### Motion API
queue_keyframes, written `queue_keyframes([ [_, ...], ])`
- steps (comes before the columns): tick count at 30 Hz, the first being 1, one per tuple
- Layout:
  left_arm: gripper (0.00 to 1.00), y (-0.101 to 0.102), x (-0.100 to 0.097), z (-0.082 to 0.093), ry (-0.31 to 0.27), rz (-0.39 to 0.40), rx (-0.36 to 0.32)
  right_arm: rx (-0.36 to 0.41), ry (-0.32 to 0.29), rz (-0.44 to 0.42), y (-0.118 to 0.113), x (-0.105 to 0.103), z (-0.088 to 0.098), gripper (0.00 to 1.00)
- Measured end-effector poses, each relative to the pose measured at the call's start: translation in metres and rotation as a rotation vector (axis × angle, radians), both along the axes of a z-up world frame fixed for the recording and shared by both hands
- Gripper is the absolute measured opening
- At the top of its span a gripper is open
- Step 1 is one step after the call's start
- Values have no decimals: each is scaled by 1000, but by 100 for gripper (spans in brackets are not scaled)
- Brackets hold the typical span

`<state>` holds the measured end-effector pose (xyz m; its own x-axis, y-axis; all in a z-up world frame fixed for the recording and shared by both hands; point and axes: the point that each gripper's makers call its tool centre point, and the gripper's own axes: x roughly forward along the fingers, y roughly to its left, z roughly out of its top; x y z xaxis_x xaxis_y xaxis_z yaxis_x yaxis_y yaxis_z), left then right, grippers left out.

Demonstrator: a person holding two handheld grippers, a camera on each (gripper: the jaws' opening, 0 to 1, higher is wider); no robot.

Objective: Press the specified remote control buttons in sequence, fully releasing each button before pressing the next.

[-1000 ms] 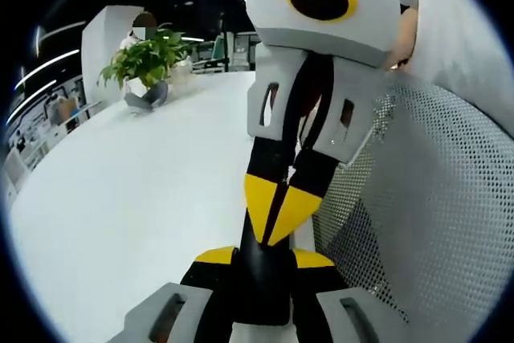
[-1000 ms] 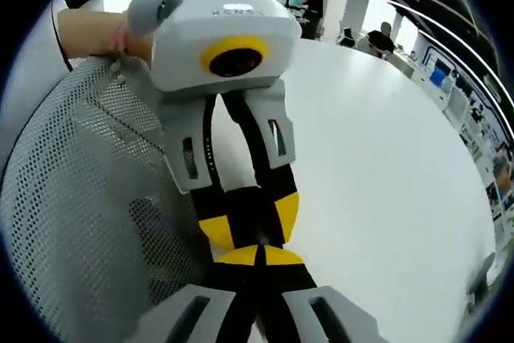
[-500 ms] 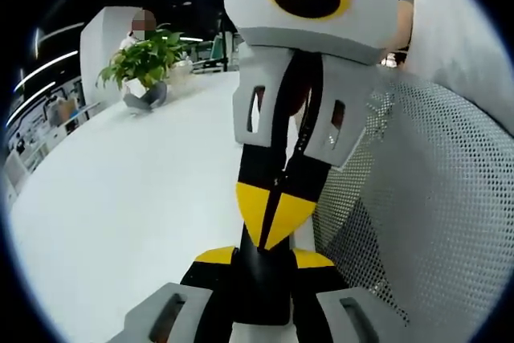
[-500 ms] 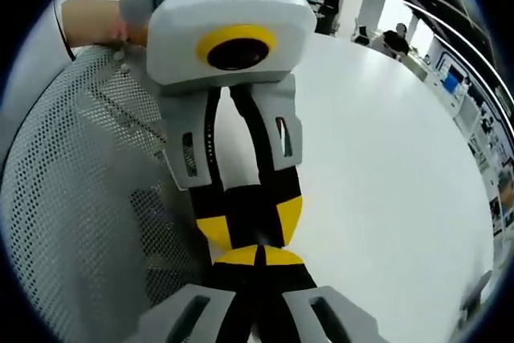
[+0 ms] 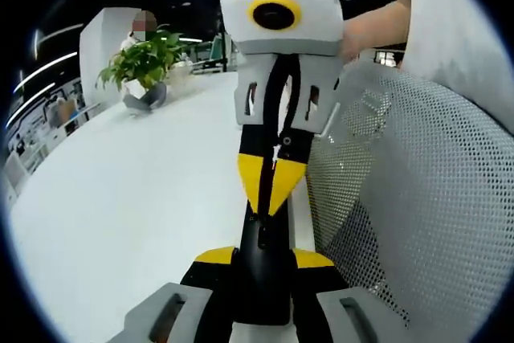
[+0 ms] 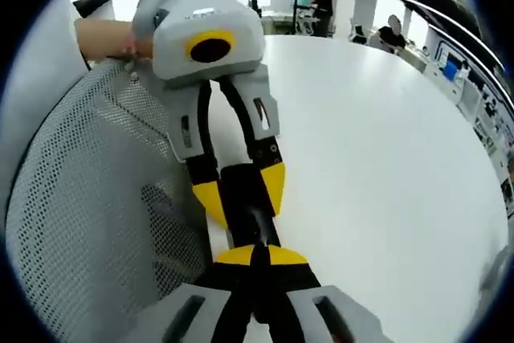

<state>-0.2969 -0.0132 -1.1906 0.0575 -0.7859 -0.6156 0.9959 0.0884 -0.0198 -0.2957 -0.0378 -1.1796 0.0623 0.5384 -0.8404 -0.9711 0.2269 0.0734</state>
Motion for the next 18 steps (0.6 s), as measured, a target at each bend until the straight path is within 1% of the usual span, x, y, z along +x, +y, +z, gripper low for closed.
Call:
queue_keyframes([
  [2, 24, 0, 0, 0, 0, 1, 0, 7, 4, 0, -5, 2, 0, 12],
  [3, 24, 0, 0, 0, 0, 2, 0, 15, 4, -12, -7, 3, 1, 16],
  [6, 24, 0, 0, 0, -1, 4, -1, 19, 9, -19, -10, 5, 0, 24],
  [9, 24, 0, 0, 0, -2, 5, -3, 3, 13, 13, -11, 1, -2, 32],
  [10, 24, 0, 0, 0, -2, 5, -3, 1, 14, 19, -11, 0, -2, 33],
  [14, 24, 0, 0, 0, -3, 5, -5, -8, 18, 62, -10, -8, -9, 32],
  [17, 24, 0, 0, 0, -4, 6, -5, -9, 19, 60, -10, -8, -10, 31],
  [18, 24, 0, 0, 1, -4, 6, -5, -9, 28, 56, -10, -8, -11, 30],
])
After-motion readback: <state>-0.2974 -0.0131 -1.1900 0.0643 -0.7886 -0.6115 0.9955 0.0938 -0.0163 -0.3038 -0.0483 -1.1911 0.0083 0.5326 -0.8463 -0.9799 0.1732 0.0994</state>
